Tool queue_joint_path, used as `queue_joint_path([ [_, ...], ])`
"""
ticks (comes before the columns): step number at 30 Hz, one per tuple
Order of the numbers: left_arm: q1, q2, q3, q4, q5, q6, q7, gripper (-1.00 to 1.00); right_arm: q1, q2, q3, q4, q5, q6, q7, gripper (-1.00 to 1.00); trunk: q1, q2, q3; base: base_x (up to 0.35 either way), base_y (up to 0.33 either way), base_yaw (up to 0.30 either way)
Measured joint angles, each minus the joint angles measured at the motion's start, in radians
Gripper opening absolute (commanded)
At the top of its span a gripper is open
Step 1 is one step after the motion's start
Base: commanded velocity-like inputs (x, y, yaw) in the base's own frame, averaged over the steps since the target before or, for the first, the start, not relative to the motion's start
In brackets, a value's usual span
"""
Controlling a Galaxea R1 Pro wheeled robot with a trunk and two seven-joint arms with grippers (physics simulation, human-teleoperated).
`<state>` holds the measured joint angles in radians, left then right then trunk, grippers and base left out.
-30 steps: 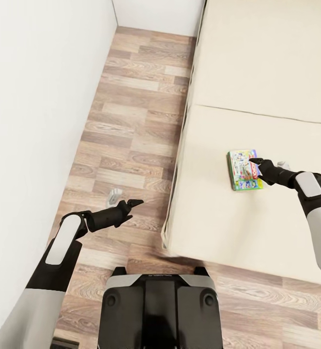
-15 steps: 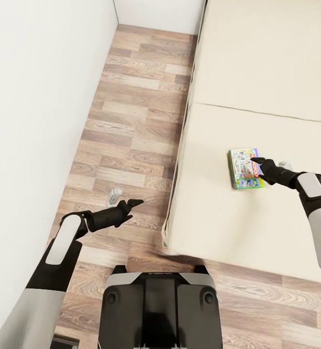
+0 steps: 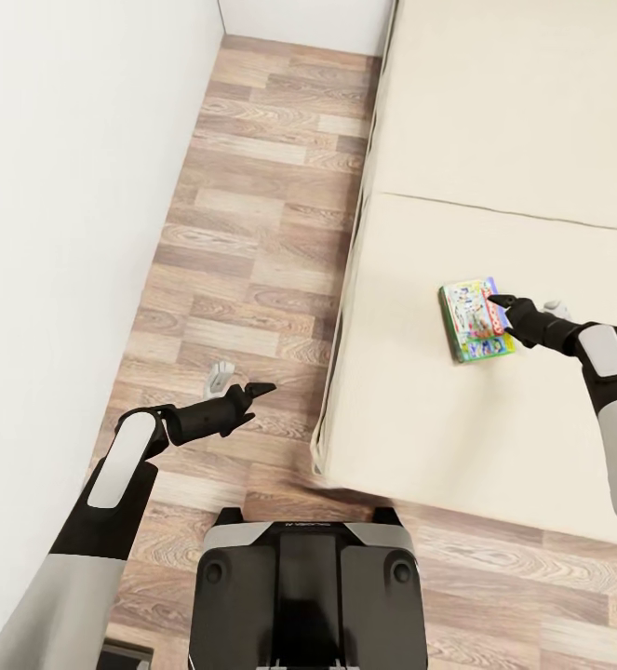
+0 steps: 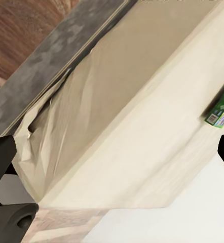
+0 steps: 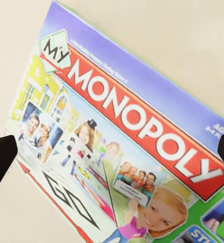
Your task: Put all the toys in the child's room - the three board games (two on the bed and one on the table), the two jigsaw puzzles on the table, and the tennis ball on the table - inside the toy box on the table in the child's room.
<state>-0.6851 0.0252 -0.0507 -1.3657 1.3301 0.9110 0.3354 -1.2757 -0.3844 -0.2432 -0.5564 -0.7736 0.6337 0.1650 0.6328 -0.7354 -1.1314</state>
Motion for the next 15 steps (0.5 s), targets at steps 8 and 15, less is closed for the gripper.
queue_joint_path([
  [8,0.0,0.0,0.0,0.001,0.0,0.0,0.0,1.0,0.004,-0.002,-0.001,-0.028,0.002,0.003,-0.005,1.0,0.001,0.0,0.0,0.0,0.0,0.0],
  [15,0.0,0.0,0.0,0.0,0.0,0.0,0.0,1.0,0.007,-0.01,-0.001,-0.044,0.001,0.005,-0.006,1.0,0.001,0.0,0.0,0.0,0.0,0.0],
])
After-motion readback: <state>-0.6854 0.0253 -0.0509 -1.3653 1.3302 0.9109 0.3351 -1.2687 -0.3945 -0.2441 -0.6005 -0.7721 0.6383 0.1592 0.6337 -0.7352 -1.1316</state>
